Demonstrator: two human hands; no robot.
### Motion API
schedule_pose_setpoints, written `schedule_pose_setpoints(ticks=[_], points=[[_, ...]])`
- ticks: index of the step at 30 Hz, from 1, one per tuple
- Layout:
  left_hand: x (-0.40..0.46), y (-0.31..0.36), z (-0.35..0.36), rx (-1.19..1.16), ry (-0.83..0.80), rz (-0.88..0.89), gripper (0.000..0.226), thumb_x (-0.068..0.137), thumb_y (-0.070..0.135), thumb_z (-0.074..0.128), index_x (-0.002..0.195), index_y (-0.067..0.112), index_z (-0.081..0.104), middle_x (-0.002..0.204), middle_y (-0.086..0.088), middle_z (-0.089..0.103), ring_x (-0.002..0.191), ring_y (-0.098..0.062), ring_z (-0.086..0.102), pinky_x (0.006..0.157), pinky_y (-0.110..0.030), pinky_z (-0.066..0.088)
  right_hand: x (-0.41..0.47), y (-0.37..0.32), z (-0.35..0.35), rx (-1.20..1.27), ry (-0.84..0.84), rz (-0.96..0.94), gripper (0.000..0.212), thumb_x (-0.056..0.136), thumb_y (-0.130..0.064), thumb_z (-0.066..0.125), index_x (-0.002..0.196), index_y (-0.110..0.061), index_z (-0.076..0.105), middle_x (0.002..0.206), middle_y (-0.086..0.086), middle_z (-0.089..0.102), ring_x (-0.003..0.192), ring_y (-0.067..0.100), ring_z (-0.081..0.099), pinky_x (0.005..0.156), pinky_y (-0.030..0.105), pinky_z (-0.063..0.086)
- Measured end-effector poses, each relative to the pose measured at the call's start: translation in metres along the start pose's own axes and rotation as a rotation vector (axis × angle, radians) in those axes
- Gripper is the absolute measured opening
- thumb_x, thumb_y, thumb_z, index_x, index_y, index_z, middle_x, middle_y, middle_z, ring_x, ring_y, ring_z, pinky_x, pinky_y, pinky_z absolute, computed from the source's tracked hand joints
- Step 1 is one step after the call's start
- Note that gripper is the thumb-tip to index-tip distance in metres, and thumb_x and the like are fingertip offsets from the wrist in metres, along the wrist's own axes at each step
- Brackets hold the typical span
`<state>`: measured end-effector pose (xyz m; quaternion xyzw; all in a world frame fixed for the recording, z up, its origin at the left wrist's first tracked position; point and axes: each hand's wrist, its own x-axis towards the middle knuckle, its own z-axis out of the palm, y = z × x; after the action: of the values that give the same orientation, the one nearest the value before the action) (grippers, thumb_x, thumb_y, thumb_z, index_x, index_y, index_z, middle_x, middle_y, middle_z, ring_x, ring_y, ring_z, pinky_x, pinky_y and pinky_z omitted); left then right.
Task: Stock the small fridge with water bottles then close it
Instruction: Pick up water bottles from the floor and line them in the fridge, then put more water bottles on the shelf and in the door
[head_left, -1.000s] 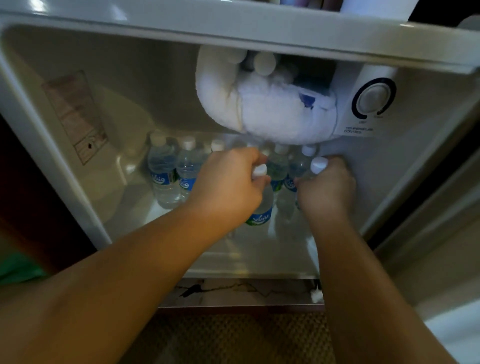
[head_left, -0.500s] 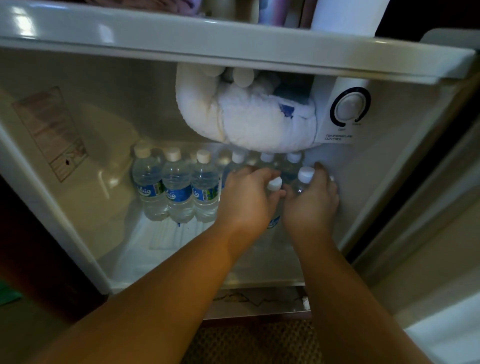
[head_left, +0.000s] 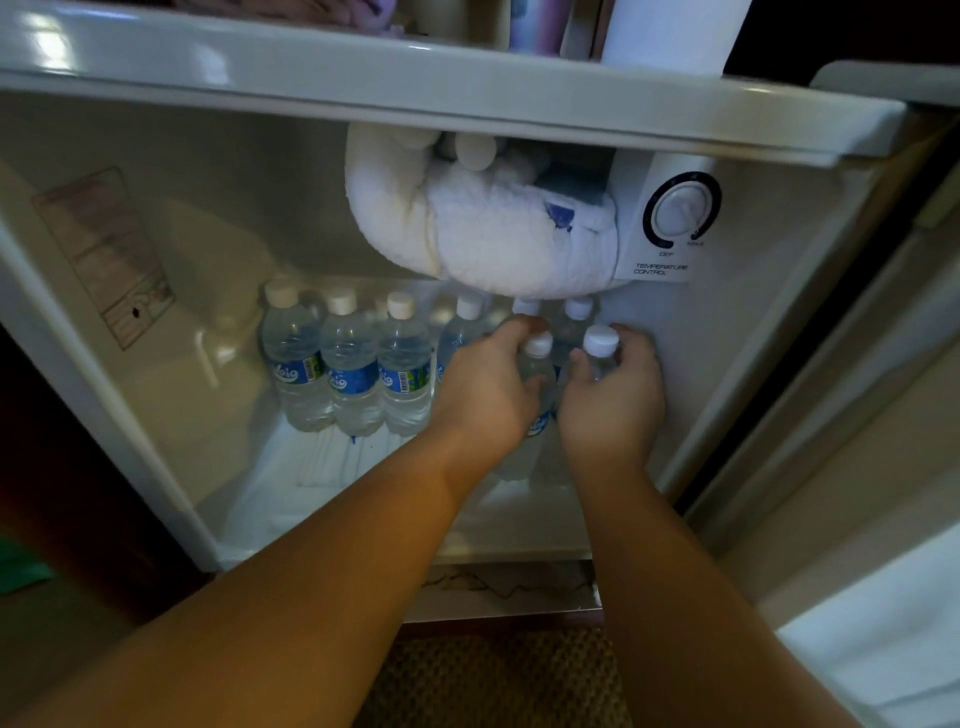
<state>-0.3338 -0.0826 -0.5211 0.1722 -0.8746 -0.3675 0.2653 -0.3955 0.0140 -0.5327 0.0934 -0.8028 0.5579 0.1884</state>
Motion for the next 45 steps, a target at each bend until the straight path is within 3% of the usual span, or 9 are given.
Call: schedule_pose_setpoints(ticks=[7,12,15,19,22,30,37,41,45], points=[[-0.002,0.006,-0.005,0.062,-0.092,0.014,0.058,0.092,0.02,0.07,0.144,0.031,0.048,0.132,-0.008,0.059,0.117,-0.025,0.06,0.094,-0.033,0.048,-0.003,0.0,0.0,-0.054,0.01,-0.051,0.039,0.095,-0.019,0.068,0.133,-0.014,0.061,0.128,0.006,0.064,0.118,0.03,0.06,0.097,0.042,0.051],[-0.018,0.01,-0.013,0.044,-0.153,0.05,0.058,0.097,0.034,0.066,0.149,0.035,0.04,0.138,-0.008,0.052,0.123,-0.024,0.055,0.094,-0.028,0.042,-0.009,-0.008,-0.007,-0.19,-0.056,-0.013,0.07,0.096,-0.03,0.067,0.157,-0.018,0.035,0.154,0.006,0.048,0.136,0.036,0.046,0.11,0.051,0.043],[-0.024,0.009,-0.027,0.109,-0.137,0.002,0.061,0.096,0.038,0.065,0.15,0.036,0.036,0.137,-0.008,0.052,0.124,-0.026,0.054,0.098,-0.042,0.05,-0.021,-0.025,-0.012,-0.265,-0.156,0.041,0.088,0.095,-0.041,0.065,0.162,-0.024,0.012,0.162,0.011,0.031,0.145,0.038,0.033,0.11,0.058,0.041],[-0.045,0.023,-0.068,0.146,-0.115,-0.072,0.07,0.095,0.04,0.065,0.154,0.036,0.028,0.147,-0.001,0.049,0.133,-0.023,0.048,0.102,-0.044,0.049,-0.051,-0.063,-0.039,-0.346,-0.352,0.05,0.089,0.097,-0.056,0.055,0.16,-0.031,-0.002,0.17,0.015,0.007,0.154,0.037,0.018,0.117,0.058,0.036],[-0.068,0.043,-0.112,0.127,-0.064,-0.143,0.069,0.093,0.038,0.067,0.152,0.039,0.032,0.145,0.006,0.051,0.134,-0.016,0.048,0.103,-0.041,0.049,-0.078,-0.096,-0.068,-0.384,-0.461,-0.01,0.082,0.1,-0.06,0.047,0.163,-0.031,0.004,0.172,0.009,0.005,0.157,0.031,0.012,0.121,0.051,0.031],[-0.105,0.143,-0.234,0.185,0.008,-0.222,0.048,0.097,0.042,0.06,0.143,0.044,0.046,0.139,0.018,0.055,0.127,-0.004,0.05,0.101,-0.017,0.039,-0.097,-0.201,-0.136,-0.273,-0.486,-0.096,0.064,0.097,-0.058,0.04,0.155,-0.032,0.032,0.166,0.0,0.03,0.152,0.027,0.033,0.11,0.057,0.046],[-0.142,0.279,-0.346,0.204,0.01,-0.312,0.048,0.093,0.044,0.067,0.138,0.047,0.049,0.128,0.022,0.055,0.108,-0.005,0.06,0.089,-0.019,0.053,-0.06,-0.326,-0.26,-0.304,-0.601,-0.166,0.062,0.097,-0.059,0.039,0.155,-0.035,0.036,0.167,-0.006,0.029,0.154,0.022,0.026,0.115,0.055,0.043],[-0.153,0.368,-0.412,0.242,0.029,-0.334,0.05,0.09,0.039,0.071,0.136,0.042,0.054,0.12,0.023,0.055,0.102,-0.003,0.06,0.077,-0.003,0.041,-0.031,-0.405,-0.34,-0.31,-0.642,-0.211,0.053,0.1,-0.055,0.047,0.15,-0.036,0.043,0.166,-0.007,0.031,0.154,0.022,0.028,0.115,0.055,0.042],[-0.153,0.46,-0.466,0.253,0.055,-0.307,0.046,0.088,0.036,0.073,0.131,0.038,0.059,0.114,0.034,0.052,0.107,-0.001,0.055,0.085,-0.005,0.038,0.003,-0.482,-0.412,-0.302,-0.642,-0.283,0.054,0.099,-0.054,0.049,0.146,-0.03,0.049,0.159,-0.004,0.042,0.147,0.026,0.039,0.105,0.057,0.051]])
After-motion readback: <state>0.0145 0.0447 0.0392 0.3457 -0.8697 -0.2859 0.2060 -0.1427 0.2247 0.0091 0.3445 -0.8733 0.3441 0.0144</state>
